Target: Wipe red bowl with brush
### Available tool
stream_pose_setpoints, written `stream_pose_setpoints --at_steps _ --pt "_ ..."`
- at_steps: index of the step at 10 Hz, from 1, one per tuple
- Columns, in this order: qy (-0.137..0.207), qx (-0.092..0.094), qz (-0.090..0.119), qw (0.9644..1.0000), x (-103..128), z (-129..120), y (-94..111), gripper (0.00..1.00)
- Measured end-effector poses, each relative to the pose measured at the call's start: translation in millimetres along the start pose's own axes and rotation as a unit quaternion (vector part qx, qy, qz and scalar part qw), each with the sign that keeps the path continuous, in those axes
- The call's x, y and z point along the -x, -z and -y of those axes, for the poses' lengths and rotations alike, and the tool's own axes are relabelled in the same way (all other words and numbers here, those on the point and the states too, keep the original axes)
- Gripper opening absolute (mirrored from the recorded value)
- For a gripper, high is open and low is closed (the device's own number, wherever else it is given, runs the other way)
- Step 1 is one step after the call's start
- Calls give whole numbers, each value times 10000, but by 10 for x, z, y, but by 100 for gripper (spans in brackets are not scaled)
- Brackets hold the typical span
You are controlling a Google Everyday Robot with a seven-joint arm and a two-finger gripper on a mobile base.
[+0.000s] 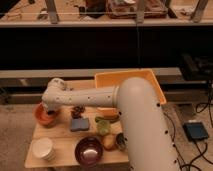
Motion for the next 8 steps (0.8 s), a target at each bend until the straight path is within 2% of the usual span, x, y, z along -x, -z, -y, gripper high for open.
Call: stream_pose_setpoints --at_steps 3,5,8 --pt "138 -60 -57 9999 -195 47 -94 14" --pt "261 -176 -27 9995 -247 197 -203 14" --pt "535 -327 -8 9980 -246 511 -258 14"
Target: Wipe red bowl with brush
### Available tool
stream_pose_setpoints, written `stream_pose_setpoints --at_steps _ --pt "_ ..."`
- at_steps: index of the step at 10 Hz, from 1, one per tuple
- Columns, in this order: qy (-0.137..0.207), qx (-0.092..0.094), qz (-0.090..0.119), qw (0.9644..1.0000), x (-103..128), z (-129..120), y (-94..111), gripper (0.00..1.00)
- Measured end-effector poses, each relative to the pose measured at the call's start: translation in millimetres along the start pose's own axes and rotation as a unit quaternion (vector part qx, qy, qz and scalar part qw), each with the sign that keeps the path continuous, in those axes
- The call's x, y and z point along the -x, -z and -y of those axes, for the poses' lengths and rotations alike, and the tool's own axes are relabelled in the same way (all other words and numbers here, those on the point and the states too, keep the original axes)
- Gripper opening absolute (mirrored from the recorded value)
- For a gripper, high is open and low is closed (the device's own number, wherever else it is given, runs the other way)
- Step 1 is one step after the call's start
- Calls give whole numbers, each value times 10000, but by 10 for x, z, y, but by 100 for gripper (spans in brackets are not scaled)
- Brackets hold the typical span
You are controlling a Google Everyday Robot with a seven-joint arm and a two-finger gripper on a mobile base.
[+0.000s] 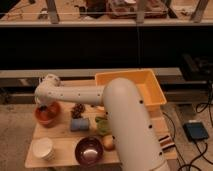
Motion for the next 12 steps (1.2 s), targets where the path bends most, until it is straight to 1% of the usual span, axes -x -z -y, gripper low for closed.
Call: stream_pose_setpoints --at_steps 2,3,5,6,9,11,12 --pt "177 -37 41 9998 81 115 8 14" --pt "239 -44 82 9997 174 140 22 14" --pt "207 -52 157 9996 379 151 33 14" --pt "128 -39 179 9997 481 90 60 14" --pt "-114 29 157 9998 606 -111 150 14" --pt "-319 136 64 9994 601 -307 231 14" --pt "-363 169 28 9992 575 -349 243 14"
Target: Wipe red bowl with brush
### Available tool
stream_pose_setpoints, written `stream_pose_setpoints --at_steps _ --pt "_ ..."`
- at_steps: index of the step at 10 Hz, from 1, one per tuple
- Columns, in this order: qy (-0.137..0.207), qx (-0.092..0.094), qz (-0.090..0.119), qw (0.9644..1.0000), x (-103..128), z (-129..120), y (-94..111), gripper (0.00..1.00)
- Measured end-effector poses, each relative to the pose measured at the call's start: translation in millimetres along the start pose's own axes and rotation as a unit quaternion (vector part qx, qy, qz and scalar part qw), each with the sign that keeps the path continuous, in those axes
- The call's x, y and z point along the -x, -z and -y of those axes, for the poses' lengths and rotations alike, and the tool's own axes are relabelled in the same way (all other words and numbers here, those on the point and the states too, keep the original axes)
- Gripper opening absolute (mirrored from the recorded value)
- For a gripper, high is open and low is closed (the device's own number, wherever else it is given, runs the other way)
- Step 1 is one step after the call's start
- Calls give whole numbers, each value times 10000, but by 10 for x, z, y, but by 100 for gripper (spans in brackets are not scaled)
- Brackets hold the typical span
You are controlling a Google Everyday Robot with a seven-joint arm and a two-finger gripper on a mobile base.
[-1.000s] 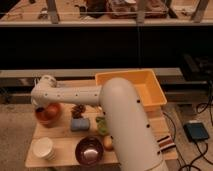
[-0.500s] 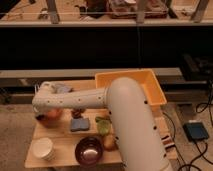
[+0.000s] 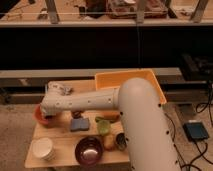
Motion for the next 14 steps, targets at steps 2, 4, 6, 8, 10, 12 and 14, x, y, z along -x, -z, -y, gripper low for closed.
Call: stream_pose_setpoints --at_steps 2,4,6,8,10,12,14 --pt "-40 13 -90 10000 -160 -46 16 14" --pt "21 -57 -129 9999 -313 52 -23 14" --pt "146 -158 -129 9997 -412 270 -116 14" --pt "352 -332 -59 9988 -457 594 -272 14" --pt "486 -415 10 9980 -403 708 -323 14" --pt "268 -340 185 9989 -83 314 -220 14" --pt "109 -198 169 9996 -24 116 -157 14"
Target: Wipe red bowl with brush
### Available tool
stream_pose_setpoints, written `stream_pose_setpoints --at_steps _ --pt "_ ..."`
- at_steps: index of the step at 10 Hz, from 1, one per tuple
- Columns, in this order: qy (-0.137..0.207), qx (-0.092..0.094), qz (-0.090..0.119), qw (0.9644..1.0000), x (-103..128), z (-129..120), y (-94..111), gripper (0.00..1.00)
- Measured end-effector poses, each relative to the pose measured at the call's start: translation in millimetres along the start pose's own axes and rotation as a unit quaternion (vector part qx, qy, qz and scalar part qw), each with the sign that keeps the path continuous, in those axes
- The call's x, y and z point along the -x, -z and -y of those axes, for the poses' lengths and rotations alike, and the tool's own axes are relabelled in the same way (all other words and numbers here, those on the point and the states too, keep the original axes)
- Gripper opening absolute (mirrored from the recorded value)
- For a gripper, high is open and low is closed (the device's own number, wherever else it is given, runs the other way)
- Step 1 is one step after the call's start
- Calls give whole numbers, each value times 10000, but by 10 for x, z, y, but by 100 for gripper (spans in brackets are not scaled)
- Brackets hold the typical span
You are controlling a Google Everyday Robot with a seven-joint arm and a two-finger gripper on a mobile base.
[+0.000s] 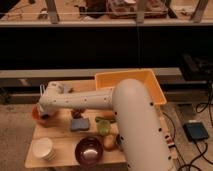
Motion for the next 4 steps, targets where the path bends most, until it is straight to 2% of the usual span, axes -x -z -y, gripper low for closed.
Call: stream_pose_setpoints --at_steps 2,4 --pt "-91 143 -54 9998 -15 -94 30 14" --pt "-194 427 -172 9988 -145 -293 91 14"
